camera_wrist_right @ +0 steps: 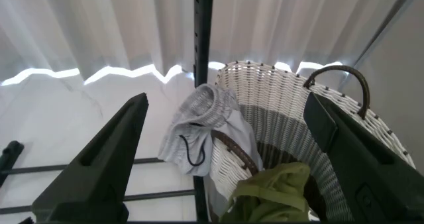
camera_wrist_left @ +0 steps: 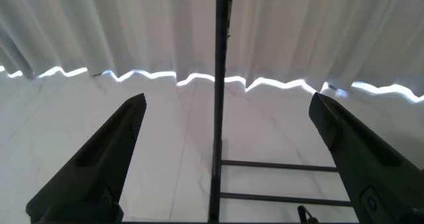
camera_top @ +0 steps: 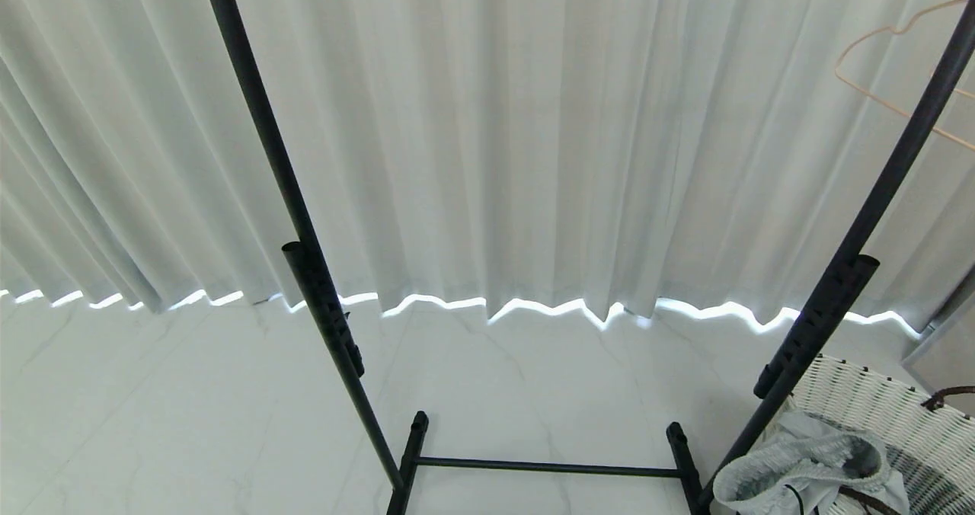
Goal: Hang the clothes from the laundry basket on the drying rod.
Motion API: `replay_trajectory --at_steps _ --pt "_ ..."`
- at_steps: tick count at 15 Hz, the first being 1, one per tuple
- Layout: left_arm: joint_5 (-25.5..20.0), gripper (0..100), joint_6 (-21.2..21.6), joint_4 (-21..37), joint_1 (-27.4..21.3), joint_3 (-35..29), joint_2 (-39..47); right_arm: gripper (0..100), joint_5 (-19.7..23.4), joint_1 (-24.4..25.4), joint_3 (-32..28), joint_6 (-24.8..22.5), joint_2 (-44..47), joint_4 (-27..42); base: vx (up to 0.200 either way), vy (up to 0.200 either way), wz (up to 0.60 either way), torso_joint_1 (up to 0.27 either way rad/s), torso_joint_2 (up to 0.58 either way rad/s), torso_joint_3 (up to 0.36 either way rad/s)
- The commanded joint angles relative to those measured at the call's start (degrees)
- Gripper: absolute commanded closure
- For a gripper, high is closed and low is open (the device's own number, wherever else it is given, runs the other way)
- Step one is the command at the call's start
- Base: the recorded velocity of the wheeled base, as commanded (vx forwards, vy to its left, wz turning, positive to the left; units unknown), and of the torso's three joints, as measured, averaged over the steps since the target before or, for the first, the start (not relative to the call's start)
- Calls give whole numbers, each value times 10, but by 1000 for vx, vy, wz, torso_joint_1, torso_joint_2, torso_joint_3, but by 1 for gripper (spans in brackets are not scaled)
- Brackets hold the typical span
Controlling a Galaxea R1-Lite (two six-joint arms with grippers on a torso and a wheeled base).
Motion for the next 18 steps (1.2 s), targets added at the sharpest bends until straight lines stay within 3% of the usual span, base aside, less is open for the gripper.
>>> replay_trajectory --at_steps 1,5,15,18 --pt "0 0 -2 0 -1 0 0 0 1 0 0 0 0 -1 0 0 0 0 0 0" --pt "0 0 -2 0 -1 0 0 0 1 0 0 0 0 -1 0 0 0 0 0 0" --pt "0 0 -2 0 -1 0 0 0 0 0 0 1 0 -1 -200 0 0 2 6 3" --pt "1 0 -3 0 -1 0 0 0 0 0 0 1 0 -1 0 0 0 0 0 0"
